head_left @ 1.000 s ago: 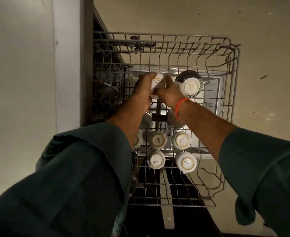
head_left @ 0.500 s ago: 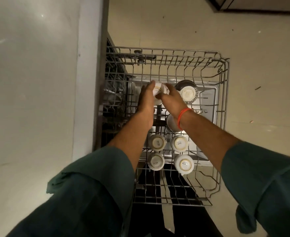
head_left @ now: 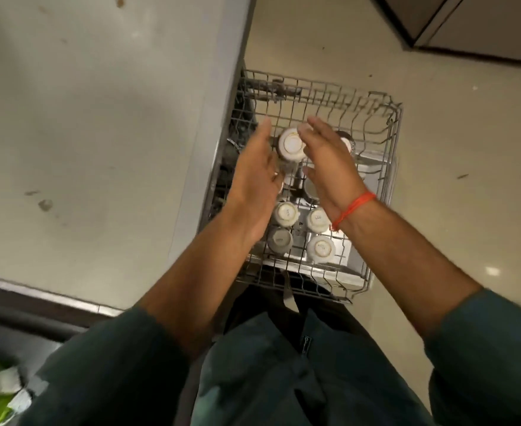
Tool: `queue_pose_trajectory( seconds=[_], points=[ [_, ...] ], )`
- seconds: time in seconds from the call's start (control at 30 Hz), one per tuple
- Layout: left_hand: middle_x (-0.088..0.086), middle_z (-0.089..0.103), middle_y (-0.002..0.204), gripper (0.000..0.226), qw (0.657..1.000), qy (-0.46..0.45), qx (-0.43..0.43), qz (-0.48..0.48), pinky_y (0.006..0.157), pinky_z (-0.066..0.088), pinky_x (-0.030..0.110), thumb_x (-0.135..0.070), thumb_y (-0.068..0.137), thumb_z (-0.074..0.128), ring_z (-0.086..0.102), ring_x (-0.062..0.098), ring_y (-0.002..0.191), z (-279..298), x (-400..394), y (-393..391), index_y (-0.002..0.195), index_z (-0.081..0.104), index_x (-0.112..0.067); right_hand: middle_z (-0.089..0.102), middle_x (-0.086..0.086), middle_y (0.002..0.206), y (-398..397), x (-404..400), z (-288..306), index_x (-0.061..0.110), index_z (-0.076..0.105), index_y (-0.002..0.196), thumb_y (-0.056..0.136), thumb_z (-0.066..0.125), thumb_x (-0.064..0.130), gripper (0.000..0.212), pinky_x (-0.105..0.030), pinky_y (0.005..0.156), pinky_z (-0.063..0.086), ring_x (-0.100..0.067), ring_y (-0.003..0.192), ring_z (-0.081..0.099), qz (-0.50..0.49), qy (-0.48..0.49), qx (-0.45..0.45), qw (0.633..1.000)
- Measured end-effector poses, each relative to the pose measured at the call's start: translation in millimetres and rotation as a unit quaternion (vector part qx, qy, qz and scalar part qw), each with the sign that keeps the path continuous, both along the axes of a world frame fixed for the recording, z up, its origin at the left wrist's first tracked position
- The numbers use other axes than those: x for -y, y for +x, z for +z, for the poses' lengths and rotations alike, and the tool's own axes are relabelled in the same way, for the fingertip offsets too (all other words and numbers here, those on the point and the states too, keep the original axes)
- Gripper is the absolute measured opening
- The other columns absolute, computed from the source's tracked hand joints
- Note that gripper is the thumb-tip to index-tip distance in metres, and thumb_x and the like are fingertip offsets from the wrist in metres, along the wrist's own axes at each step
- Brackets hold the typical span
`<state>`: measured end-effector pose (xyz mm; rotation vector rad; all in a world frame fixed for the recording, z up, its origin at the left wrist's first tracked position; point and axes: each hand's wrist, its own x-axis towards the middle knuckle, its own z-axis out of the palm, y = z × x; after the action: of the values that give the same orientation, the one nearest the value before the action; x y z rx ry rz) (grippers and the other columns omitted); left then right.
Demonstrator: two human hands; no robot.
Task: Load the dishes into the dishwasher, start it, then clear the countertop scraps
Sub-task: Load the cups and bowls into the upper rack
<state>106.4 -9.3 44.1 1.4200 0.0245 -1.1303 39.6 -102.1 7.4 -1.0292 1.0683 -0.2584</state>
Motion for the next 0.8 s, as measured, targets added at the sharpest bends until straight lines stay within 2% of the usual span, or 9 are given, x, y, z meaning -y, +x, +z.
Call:
queue_pose_trajectory(
  seconds=[0.07,0.13,0.17,0.23,0.3,0.4,0.53,0.67,0.8],
  points=[
    [-0.026,0.072,0.095,0.033,1.000,-0.019,0.002,0.017,0.101,0.044,0.029,-0.050,0.108,0.036,0.061,-0.011,0.094,24,-27,-11,0.115,0.065,-0.037,0.043,0.007,0.155,-5,-21,24,0.028,0.044,0.150,0.097,0.060,0.039,0.056,-0.043,0.118,0.034,-0.012,0.141,0.042,0.021,0.002,0.026,0.999],
    [-0.018,0.076,0.101,0.030,0.999,-0.021,-0.016,0.044,0.099,0.046,0.030,-0.052,0.101,0.047,0.068,-0.003,0.098,36,-51,-23,0.113,0.071,-0.037,0.048,0.008,0.152,-9,-41,40,0.028,0.045,0.149,0.100,0.059,0.036,0.052,-0.043,0.118,0.036,-0.009,0.137,0.046,0.037,0.014,0.040,0.998],
    [-0.016,0.076,0.112,0.034,0.998,-0.025,-0.025,0.057,0.103,0.046,0.032,-0.054,0.098,0.051,0.068,0.000,0.108,43,-64,-29,0.121,0.068,-0.036,0.050,0.008,0.150,-12,-52,49,0.028,0.047,0.148,0.100,0.059,0.036,0.051,-0.042,0.118,0.037,-0.007,0.135,0.048,0.046,0.015,0.048,0.998],
    [-0.007,0.061,0.145,0.052,0.995,-0.036,-0.015,0.093,0.117,0.039,0.041,-0.056,0.098,0.051,0.054,0.012,0.136,50,-94,-41,0.144,0.054,-0.032,0.052,0.012,0.147,-15,-77,67,0.030,0.049,0.147,0.100,0.059,0.035,0.048,-0.041,0.118,0.036,-0.002,0.131,0.049,0.081,0.020,0.063,0.995],
    [0.001,0.048,0.157,0.059,0.988,-0.047,-0.002,0.145,0.122,0.034,0.046,-0.054,0.100,0.051,0.047,0.019,0.144,54,-119,-47,0.153,0.045,-0.029,0.055,0.016,0.141,-15,-100,80,0.032,0.049,0.146,0.101,0.058,0.033,0.046,-0.039,0.117,0.037,0.003,0.127,0.050,0.122,0.029,0.073,0.989],
    [0.002,0.053,0.153,0.059,0.974,-0.059,0.012,0.219,0.120,0.036,0.048,-0.056,0.095,0.057,0.055,0.021,0.137,64,-159,-51,0.148,0.052,-0.030,0.052,0.009,0.146,-12,-136,96,0.034,0.050,0.145,0.101,0.058,0.031,0.045,-0.034,0.115,0.039,-0.002,0.132,0.049,0.198,0.031,0.080,0.976],
    [0.002,0.059,0.147,0.056,0.955,-0.070,0.052,0.282,0.119,0.038,0.050,-0.054,0.093,0.060,0.059,0.022,0.134,76,-210,-47,0.144,0.057,-0.031,0.052,0.004,0.146,2,-181,110,0.036,0.054,0.141,0.099,0.060,0.029,0.042,-0.025,0.102,0.043,-0.007,0.132,0.050,0.287,0.013,0.083,0.954],
    [-0.001,0.060,0.146,0.054,0.931,-0.076,0.090,0.346,0.117,0.040,0.047,-0.051,0.092,0.060,0.059,0.017,0.132,82,-266,-38,0.143,0.059,-0.032,0.056,0.003,0.142,22,-230,115,0.034,0.055,0.140,0.099,0.061,0.029,0.042,-0.034,0.113,0.041,-0.005,0.130,0.052,0.368,-0.016,0.085,0.926],
    [-0.003,0.067,0.136,0.046,0.910,-0.049,0.113,0.397,0.115,0.043,0.045,-0.041,0.095,0.065,0.062,0.015,0.129,83,-325,-32,0.139,0.060,-0.030,0.057,0.004,0.140,43,-288,112,0.033,0.055,0.140,0.099,0.060,0.028,0.041,-0.027,0.107,0.045,-0.003,0.124,0.056,0.430,-0.022,0.073,0.900]
  ],
)
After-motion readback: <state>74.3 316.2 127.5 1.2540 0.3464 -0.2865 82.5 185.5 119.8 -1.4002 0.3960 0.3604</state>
